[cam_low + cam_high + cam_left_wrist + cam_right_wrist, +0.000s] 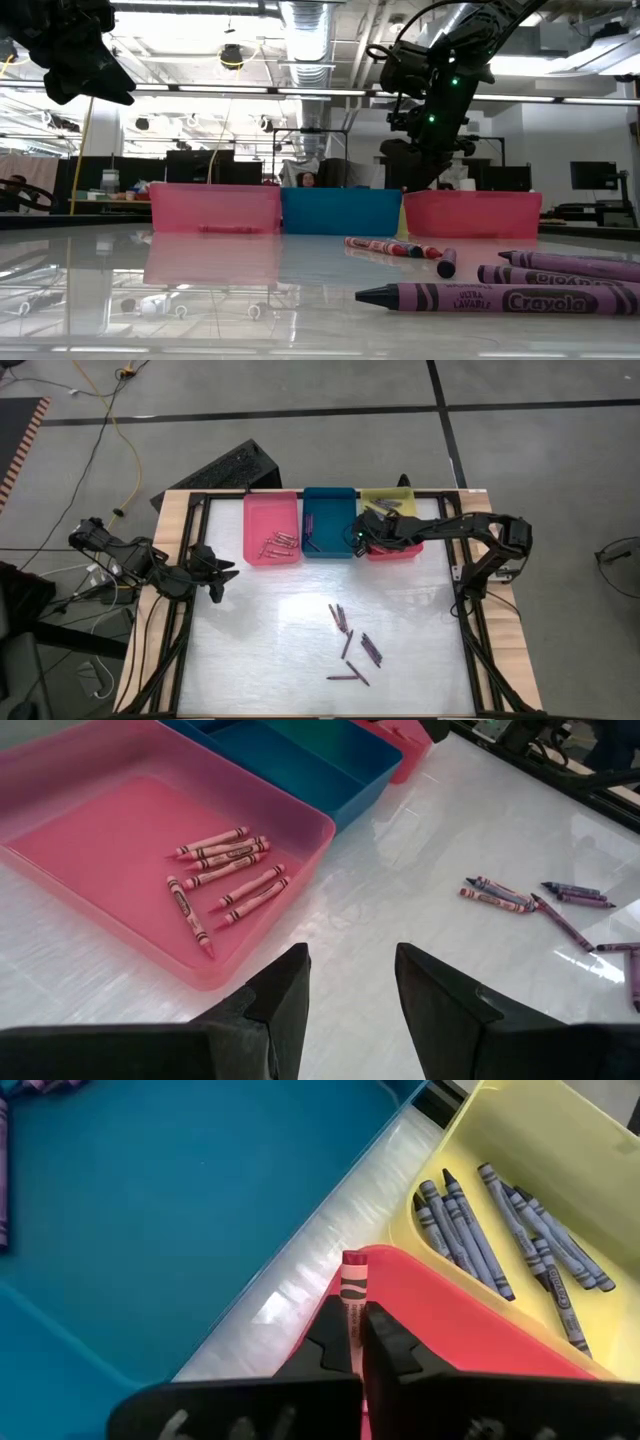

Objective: Sort crayons
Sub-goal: Put the red crayon into the red bin, then put the blue crayon into the yellow bin

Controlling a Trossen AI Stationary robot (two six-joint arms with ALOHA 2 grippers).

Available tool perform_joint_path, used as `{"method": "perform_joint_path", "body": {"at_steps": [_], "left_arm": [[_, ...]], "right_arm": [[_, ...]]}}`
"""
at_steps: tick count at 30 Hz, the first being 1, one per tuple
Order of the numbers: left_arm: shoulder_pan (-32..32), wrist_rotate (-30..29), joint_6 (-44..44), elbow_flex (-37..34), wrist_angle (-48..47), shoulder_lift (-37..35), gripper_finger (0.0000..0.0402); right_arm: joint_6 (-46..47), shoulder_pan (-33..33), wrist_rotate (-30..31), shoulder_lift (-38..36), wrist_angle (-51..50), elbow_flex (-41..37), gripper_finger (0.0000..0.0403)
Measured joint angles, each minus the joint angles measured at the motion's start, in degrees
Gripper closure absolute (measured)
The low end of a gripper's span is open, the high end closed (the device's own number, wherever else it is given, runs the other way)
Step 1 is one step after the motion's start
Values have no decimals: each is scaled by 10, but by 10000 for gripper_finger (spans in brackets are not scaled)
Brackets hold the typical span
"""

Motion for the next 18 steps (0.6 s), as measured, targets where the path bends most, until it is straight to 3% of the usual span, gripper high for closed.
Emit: {"method": "perform_joint_path", "body": {"at_steps": [10,18], "left_arm": [[0,0,0,0,0,0,262],[0,0,-8,0,0,0,262]], "right_arm": [[5,0,-11,0,-4,0,337],[-37,4,-12,-7,-21,0,331]]}}
